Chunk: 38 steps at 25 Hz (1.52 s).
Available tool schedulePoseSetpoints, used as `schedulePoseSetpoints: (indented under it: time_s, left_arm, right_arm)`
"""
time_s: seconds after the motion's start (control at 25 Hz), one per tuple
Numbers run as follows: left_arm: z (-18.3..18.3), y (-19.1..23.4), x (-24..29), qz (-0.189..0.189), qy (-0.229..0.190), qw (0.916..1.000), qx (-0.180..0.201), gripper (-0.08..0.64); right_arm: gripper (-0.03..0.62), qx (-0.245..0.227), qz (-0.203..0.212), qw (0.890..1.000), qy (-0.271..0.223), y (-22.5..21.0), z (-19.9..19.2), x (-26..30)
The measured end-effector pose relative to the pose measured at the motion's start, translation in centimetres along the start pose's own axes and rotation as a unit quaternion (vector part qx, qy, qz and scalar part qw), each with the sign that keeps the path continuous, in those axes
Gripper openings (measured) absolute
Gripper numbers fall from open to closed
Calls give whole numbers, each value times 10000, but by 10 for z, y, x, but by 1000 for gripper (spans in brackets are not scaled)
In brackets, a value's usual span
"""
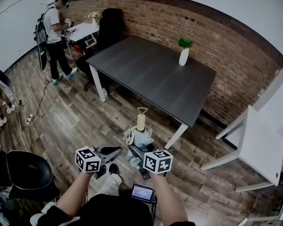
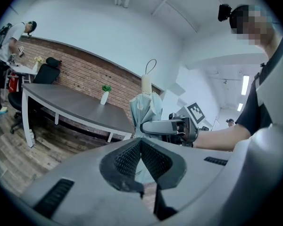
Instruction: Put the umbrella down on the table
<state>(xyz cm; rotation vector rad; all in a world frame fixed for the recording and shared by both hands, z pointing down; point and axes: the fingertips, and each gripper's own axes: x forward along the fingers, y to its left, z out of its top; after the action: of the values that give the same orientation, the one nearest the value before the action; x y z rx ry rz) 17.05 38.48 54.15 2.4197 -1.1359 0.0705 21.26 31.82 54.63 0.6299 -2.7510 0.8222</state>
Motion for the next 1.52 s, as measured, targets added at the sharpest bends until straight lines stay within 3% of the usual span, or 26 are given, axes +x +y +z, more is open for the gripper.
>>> schedulePoseSetpoints:
  time_s: [0.28,0.52,1.08,1.52]
  left_arm:
    - [6,31,17,-94,55,9999,-100,3]
    - [36,71,41,-251,39,9996,-97,3]
    - [123,216,40,-405,-259,9986,-203,3]
    - [139,288,35,-387,-422,9974,-438,3]
  right_arm:
    - [319,22,-33,9999,130,-18,10,26]
    - [319,84,-86,9999,103,-39,43,59]
    - [319,184,-549,9982,-149,-79,131,166]
    - [319,630,-859,9937,-348,-108,151,206]
